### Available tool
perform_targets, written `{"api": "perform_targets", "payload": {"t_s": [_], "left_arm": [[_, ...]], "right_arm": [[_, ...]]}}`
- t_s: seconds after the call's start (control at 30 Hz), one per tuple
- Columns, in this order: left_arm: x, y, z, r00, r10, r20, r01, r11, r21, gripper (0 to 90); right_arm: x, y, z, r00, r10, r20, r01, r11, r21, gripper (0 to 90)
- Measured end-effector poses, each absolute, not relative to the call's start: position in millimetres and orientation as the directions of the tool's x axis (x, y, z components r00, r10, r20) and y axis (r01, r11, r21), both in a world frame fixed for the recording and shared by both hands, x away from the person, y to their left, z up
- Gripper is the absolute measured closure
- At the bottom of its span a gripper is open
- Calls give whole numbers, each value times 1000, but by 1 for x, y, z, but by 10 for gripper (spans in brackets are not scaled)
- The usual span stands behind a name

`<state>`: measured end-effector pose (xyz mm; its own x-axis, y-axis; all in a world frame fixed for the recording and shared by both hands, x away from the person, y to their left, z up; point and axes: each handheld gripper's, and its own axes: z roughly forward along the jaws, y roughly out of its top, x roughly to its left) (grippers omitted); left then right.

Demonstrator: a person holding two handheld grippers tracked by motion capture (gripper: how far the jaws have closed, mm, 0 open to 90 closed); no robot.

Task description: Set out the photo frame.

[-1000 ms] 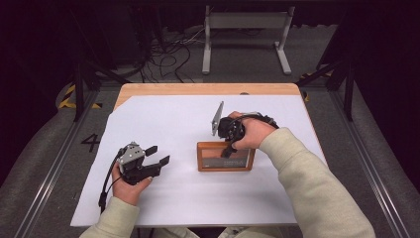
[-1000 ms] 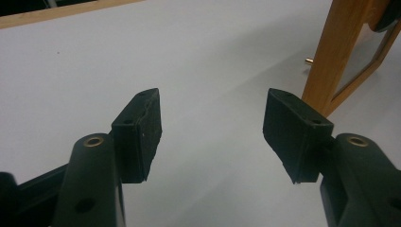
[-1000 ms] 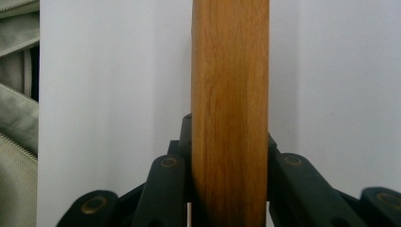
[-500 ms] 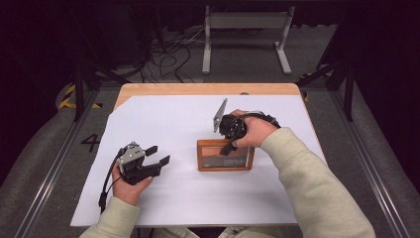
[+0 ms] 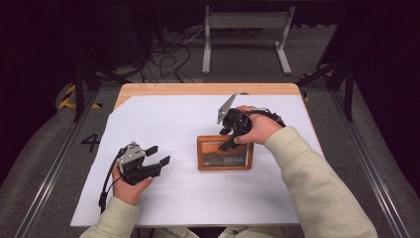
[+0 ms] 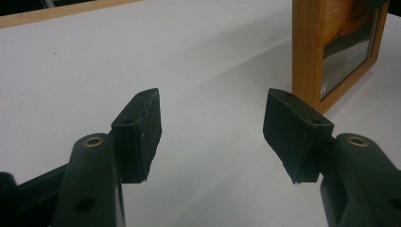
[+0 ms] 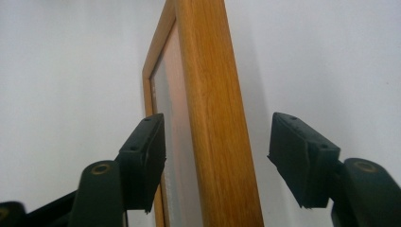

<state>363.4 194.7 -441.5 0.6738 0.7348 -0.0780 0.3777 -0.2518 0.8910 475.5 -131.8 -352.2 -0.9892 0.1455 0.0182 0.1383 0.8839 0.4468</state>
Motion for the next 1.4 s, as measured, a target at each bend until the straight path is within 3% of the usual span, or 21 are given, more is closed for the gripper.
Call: {"api": "perform_targets", "payload": {"t_s": [0.43,0.77,1.4], "left_arm": [[362,196,-440,677,732,-78,378,-254,890,371],[361,196,-439,670,738,-76,376,-249,892,361],[353,199,-436,670,739,-65,375,-262,889,391]], "right_arm": [[451,-175,-322,-942,326,-77,215,765,607,172],[424,-216,-308,-892,444,-80,273,671,689,162],[394,-270,-311,-816,570,-99,272,529,803,158]]}}
